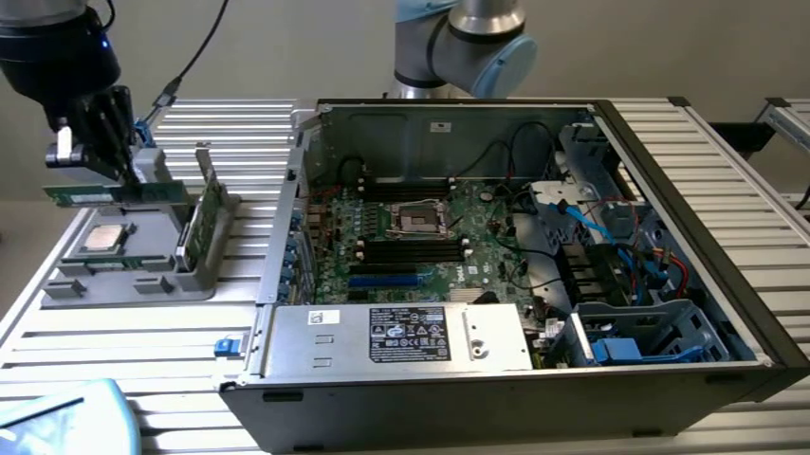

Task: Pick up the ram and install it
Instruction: 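Pick up the ram and move it above insertion slot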

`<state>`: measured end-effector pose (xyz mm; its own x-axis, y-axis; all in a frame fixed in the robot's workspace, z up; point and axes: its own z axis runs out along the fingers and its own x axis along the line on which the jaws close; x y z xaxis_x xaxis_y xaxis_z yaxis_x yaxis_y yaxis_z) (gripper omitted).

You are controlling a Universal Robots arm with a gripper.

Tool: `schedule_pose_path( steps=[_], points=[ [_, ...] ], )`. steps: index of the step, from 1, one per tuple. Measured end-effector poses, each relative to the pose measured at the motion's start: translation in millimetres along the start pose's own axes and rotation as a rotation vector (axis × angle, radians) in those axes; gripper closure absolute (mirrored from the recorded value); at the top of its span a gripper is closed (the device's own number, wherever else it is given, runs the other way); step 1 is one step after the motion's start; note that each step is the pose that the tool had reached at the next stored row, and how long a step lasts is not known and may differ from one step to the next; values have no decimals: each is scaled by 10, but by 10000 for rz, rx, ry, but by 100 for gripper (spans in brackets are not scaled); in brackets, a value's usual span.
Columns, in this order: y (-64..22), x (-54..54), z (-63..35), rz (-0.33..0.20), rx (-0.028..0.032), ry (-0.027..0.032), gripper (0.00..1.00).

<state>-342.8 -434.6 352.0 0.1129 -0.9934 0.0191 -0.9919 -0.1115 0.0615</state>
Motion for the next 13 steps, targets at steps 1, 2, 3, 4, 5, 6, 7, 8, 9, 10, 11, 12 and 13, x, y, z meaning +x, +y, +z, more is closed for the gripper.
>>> schedule_pose_path(
  steps=[1, 2, 3, 4, 5, 6, 7, 8, 9, 10, 11, 12, 13],
  points=[
    [-41, 6, -42, -1, -4, -4, 86],
    [-81, 12, -82, -1, -9, -7, 86],
    [-123, 17, -125, -1, -17, -9, 86],
    [-162, 22, -162, 0, -22, -13, 86],
    [-202, 28, -201, -1, -30, -15, 86],
    [-242, 33, -240, -1, -38, -17, 86],
    [-279, 38, -272, -3, -49, -18, 86],
    [-319, 44, -307, -3, -62, -21, 86],
    [-356, 49, -337, -3, -78, -23, 86],
    [-390, 54, -363, -3, -97, -24, 86],
    [-426, 59, -389, -3, -115, -27, 86],
    [-463, 64, -414, -4, -136, -29, 86],
    [-497, 70, -436, -5, -159, -31, 86]
  ],
)
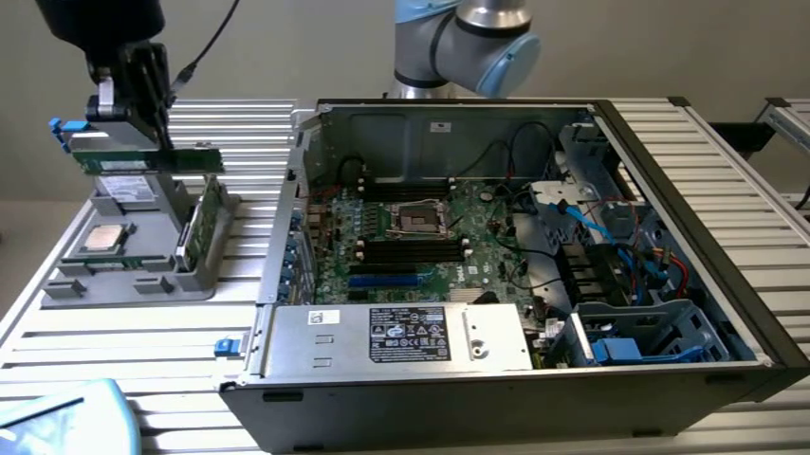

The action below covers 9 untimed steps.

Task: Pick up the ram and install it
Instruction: 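Pick up the ram and move it above insertion slot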

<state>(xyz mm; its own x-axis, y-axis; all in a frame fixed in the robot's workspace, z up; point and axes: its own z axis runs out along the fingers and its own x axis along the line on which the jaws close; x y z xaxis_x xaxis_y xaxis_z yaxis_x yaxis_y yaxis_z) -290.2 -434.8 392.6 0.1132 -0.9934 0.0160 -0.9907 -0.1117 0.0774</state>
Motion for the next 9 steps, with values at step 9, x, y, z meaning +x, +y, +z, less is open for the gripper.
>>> schedule_pose_path(
  steps=[9],
  points=[
    [-337, 43, -130, -6, -160, -18, 86]
  ],
)
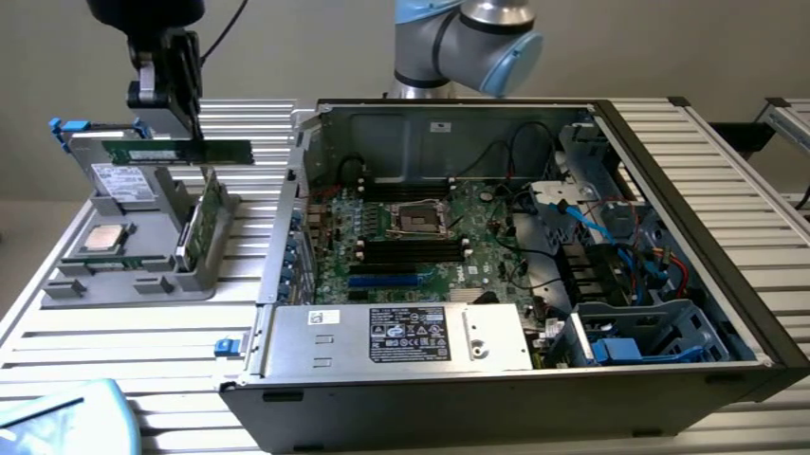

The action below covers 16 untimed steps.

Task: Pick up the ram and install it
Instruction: 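Pick up the ram and move it above insertion slot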

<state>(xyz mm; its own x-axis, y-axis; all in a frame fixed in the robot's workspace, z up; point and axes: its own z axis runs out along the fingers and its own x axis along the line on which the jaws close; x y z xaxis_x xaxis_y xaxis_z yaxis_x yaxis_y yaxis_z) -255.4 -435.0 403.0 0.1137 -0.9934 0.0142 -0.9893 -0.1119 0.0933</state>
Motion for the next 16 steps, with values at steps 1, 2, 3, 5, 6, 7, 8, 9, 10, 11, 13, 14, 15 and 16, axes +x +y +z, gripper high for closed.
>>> schedule_pose_path(
  steps=[1, 2, 3, 5, 6, 7, 8, 9, 10, 11, 13, 14, 15, 16],
  points=[
    [-38, 5, -11, -1, -19, -2, 86],
    [-75, 9, -22, -2, -37, -4, 86],
    [-113, 14, -34, -4, -54, -6, 86],
    [-188, 22, -57, -7, -84, -9, 86],
    [-228, 27, -71, -9, -96, -10, 86],
    [-269, 33, -87, -13, -104, -11, 86],
    [-309, 38, -104, -19, -107, -13, 86],
    [-351, 43, -125, -25, -108, -18, 86],
    [-391, 48, -144, -31, -108, -25, 86],
    [-430, 53, -163, -37, -107, -32, 86],
    [-509, 62, -193, -56, -105, -45, 86],
    [-551, 67, -207, -70, -102, -63, 86],
    [-592, 72, -220, -83, -101, -84, 86],
    [-635, 78, -239, -95, -95, -135, 86]
  ],
)
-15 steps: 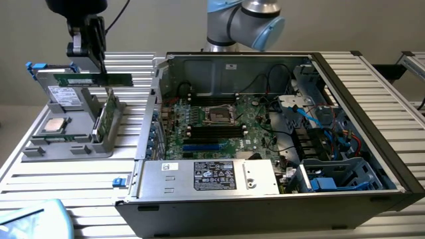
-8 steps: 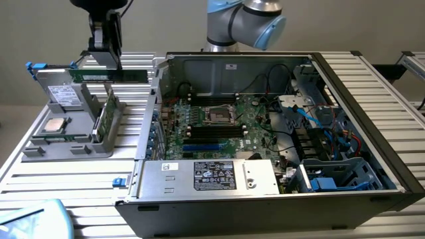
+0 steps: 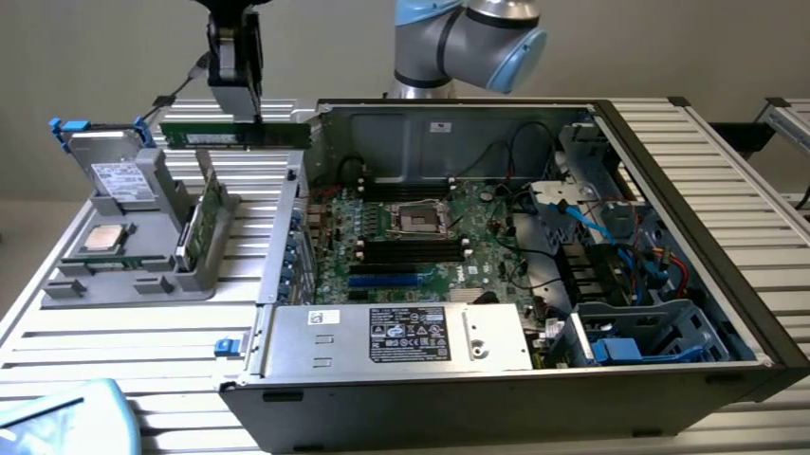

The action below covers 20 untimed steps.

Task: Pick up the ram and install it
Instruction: 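Pick up the ram and move it above insertion slot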

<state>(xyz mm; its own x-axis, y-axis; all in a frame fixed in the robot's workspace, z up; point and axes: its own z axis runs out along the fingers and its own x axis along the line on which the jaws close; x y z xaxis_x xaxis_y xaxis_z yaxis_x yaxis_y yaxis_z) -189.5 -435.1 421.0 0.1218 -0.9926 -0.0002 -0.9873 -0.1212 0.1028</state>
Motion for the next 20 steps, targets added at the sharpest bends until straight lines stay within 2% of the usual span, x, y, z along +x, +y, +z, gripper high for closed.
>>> schedule_pose_path(
  steps=[3, 5, 6, 17, 20],
  points=[
    [-131, 17, -58, -31, 24, -189, 86],
    [-217, 27, -91, -41, 34, -264, 86],
    [-261, 33, -104, -43, 36, -277, 86],
    [-755, 93, -151, -55, 36, -279, 86],
    [-907, 107, -118, -51, 30, -240, 86]
  ],
)
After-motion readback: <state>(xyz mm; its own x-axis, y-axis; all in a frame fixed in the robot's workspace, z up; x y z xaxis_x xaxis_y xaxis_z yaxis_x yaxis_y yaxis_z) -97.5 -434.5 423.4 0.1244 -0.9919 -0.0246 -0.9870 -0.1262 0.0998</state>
